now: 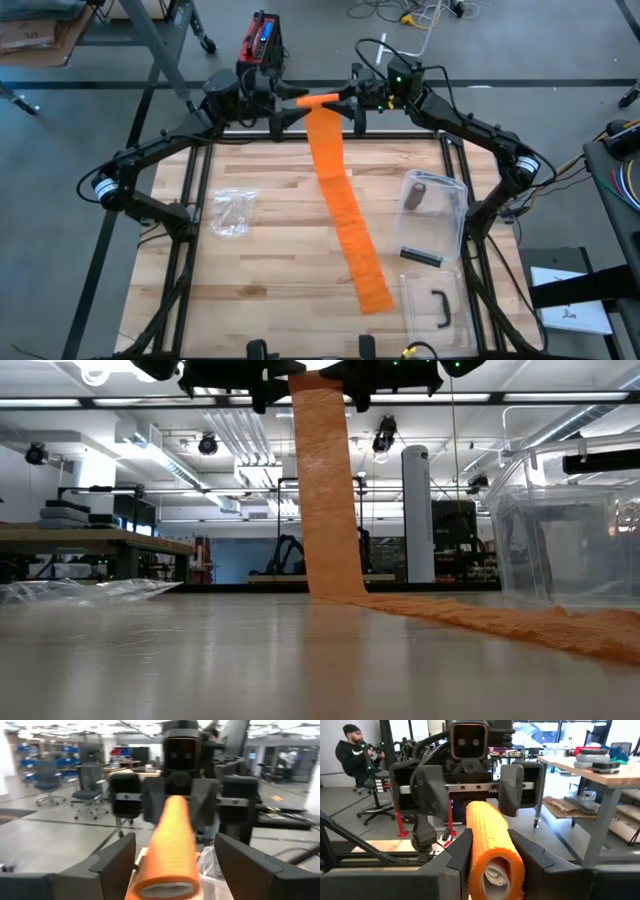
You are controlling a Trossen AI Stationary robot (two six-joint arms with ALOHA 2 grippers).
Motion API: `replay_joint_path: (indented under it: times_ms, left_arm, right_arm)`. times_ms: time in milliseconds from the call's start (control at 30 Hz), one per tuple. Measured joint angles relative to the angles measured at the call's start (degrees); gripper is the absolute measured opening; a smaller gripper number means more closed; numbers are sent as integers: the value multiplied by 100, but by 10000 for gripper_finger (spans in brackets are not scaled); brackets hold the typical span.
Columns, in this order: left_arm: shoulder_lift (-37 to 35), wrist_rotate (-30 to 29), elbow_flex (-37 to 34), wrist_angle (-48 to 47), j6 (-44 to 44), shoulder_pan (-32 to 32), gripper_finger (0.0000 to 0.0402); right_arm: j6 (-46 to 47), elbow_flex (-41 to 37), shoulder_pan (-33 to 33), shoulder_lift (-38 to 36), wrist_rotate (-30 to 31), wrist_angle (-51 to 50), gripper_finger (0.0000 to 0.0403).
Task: Roll bandage
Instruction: Roll the orange bandage
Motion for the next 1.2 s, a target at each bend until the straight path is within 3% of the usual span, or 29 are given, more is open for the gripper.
replay_joint_path:
  times_ms: [267, 467, 867, 1200]
  left_arm:
    - [9, -153, 0, -97, 16, 70, 234]
    - [9, 244, -1, -92, 19, 74, 218]
    - [90, 292, -11, 169, -26, 72, 187]
    - [98, 305, -11, 205, 279, 70, 102]
  right_arm:
    - [-85, 0, 46, -2, -16, 36, 99]
    - [-245, 0, 63, -7, -161, 55, 92]
    - [-305, 0, 94, -21, -182, 142, 85]
    - [-61, 0, 94, -22, -172, 120, 101]
